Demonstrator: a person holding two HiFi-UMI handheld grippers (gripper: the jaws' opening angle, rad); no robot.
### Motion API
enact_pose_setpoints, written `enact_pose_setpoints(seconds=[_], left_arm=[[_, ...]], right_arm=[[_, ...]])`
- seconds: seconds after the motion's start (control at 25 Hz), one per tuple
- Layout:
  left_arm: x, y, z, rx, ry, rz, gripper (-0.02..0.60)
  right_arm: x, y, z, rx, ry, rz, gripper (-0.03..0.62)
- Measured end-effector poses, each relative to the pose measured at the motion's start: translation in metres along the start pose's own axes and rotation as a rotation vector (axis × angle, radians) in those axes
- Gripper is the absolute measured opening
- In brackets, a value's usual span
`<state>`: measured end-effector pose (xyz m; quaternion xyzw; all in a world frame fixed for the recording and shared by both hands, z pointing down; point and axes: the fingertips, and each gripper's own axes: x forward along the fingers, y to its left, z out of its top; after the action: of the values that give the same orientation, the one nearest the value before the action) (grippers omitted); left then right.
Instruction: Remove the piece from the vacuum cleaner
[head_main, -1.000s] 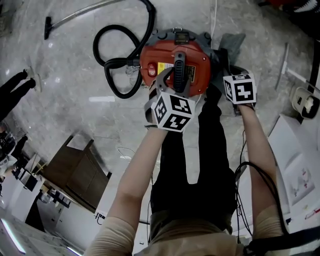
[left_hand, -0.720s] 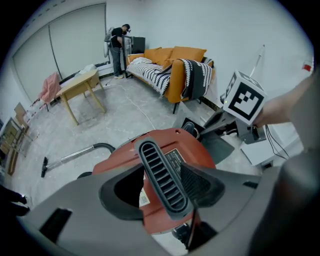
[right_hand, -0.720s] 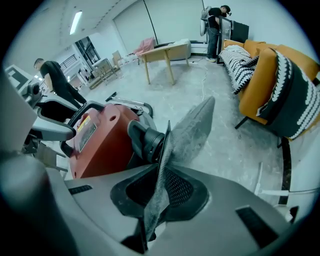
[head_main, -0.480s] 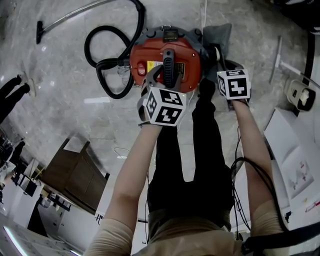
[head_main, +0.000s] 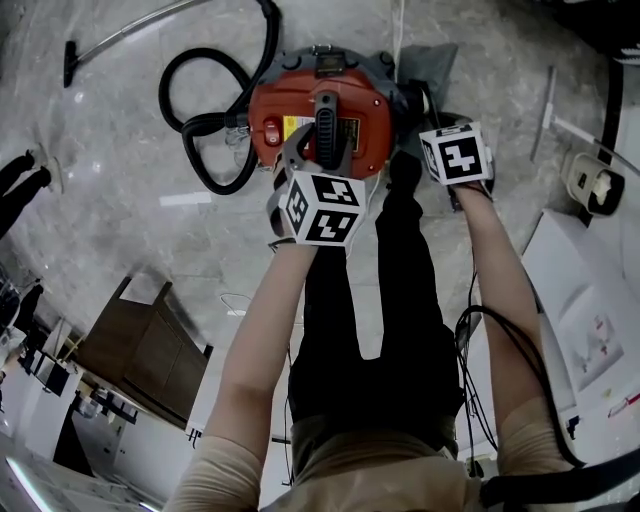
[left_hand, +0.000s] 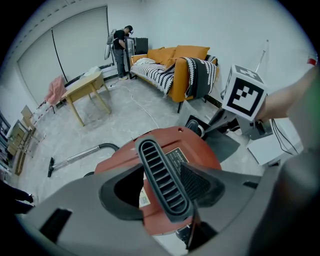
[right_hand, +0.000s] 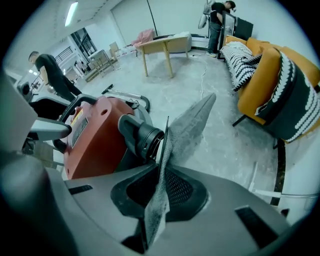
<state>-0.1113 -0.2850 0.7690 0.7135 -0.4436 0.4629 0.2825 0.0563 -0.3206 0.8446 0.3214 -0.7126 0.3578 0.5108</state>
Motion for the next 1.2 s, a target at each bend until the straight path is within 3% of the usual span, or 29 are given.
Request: enact_pose_setpoints(seconds=[0.12, 0.36, 1.2], left_arm=[[0.000, -0.001, 0.001, 0.005, -0.004, 0.002, 0.221], [0.000, -0.001, 0.001, 0.005, -0.024, -0.001, 0.221], [0.000, -0.001, 0.001, -0.007, -0.046, -0.030, 0.221]], right_arm=[[0.001, -0.001, -0.002, -0.008, -0.010, -0.017, 0.034], [0.002, -0.006, -0.004, 0.054, -0.042, 0.028, 0.029], [0.007, -0.013, -0.011, 0.051, -0.095, 0.022, 0.029]])
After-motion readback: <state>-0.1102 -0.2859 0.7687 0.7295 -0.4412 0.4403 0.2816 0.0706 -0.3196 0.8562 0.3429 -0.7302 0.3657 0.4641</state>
